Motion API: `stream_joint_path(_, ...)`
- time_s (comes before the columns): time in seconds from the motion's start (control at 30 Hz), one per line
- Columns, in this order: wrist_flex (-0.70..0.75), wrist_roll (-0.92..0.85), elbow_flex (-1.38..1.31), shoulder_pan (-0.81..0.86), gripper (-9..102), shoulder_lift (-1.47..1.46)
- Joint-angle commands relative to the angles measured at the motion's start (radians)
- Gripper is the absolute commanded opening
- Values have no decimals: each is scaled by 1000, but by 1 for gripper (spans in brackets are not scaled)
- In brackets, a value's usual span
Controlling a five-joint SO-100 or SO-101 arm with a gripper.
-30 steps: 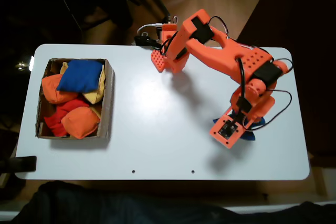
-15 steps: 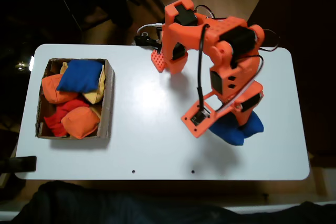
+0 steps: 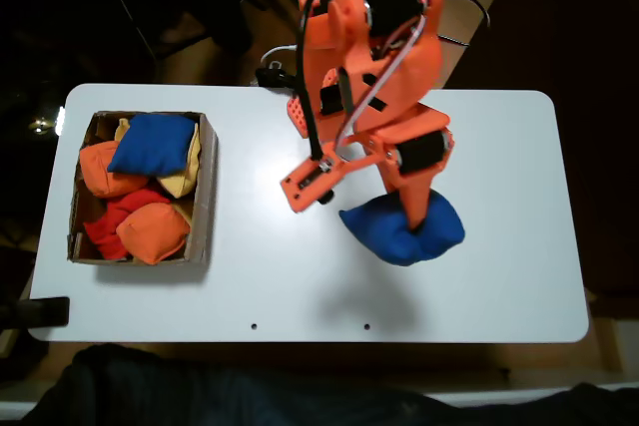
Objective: Grasp a bag and put it in the box.
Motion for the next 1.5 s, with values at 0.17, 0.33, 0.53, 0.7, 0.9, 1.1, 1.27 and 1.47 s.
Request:
stream_joint_path(0.17, -6, -35, 23, 158, 0, 146)
stream_joint_path(0.33, -6, -46, 75, 242, 0, 198)
stream_joint_path(0.53, -2, -52, 106, 365, 0, 235)
stream_joint_path(0.7, -6, -60, 115, 489, 0, 249)
stream_joint_path(0.9, -26, -77, 115, 646, 0, 249)
stream_joint_path(1.1, -71, -94, 110, 793, 0, 238)
stream_joint_path(1.27, -117, -106, 100, 905, 0, 212)
stream_joint_path(1.47, -135, -107, 29, 1017, 0, 143)
